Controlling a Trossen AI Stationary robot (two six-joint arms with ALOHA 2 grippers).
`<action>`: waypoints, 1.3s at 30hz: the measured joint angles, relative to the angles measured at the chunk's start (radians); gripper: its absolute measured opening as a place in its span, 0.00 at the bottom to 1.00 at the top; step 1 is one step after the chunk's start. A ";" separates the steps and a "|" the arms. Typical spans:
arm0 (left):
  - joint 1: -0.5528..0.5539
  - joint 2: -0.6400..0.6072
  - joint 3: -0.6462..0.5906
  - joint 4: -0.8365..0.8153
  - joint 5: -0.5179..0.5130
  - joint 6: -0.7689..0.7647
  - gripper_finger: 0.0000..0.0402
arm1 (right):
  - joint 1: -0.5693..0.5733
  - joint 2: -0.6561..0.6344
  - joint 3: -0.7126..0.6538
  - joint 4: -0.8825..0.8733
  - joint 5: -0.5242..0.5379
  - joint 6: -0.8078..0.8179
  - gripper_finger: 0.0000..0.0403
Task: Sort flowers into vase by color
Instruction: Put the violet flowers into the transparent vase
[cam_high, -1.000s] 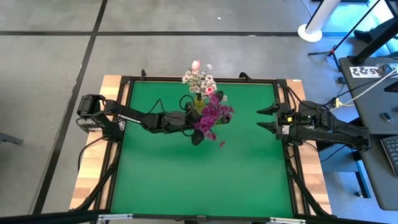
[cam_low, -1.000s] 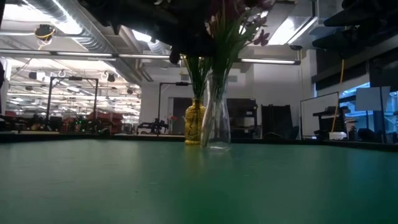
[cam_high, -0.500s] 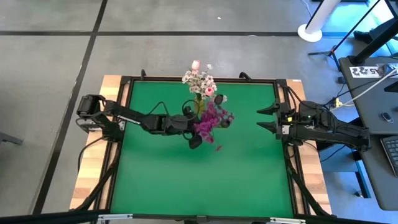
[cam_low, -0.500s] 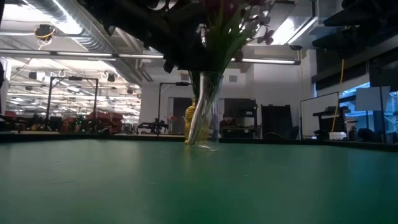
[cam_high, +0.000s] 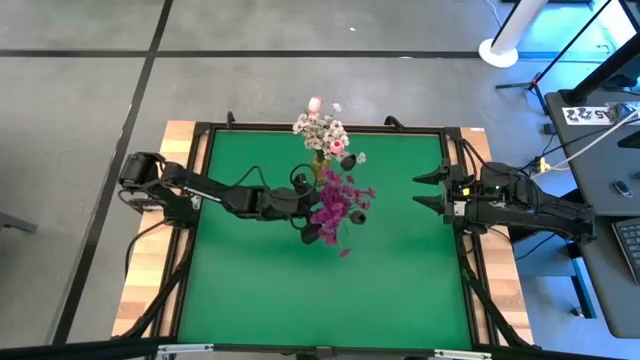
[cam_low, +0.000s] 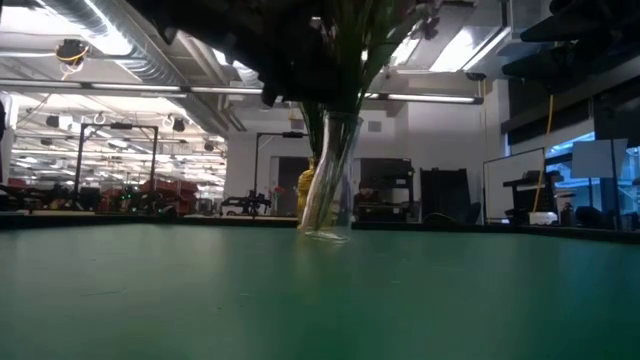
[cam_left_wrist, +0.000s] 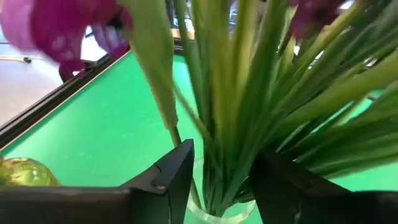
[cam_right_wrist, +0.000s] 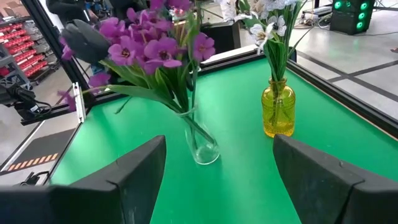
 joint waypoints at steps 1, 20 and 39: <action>0.000 -0.003 0.000 -0.006 -0.001 0.000 0.37 | 0.000 0.000 0.000 0.000 0.000 0.000 0.74; -0.020 -0.030 0.000 -0.197 -0.097 -0.125 0.53 | 0.000 0.000 0.000 0.000 0.001 0.000 0.74; -0.081 -0.146 0.000 -0.309 -0.184 -0.153 0.58 | 0.000 0.000 0.000 0.004 0.019 0.006 0.74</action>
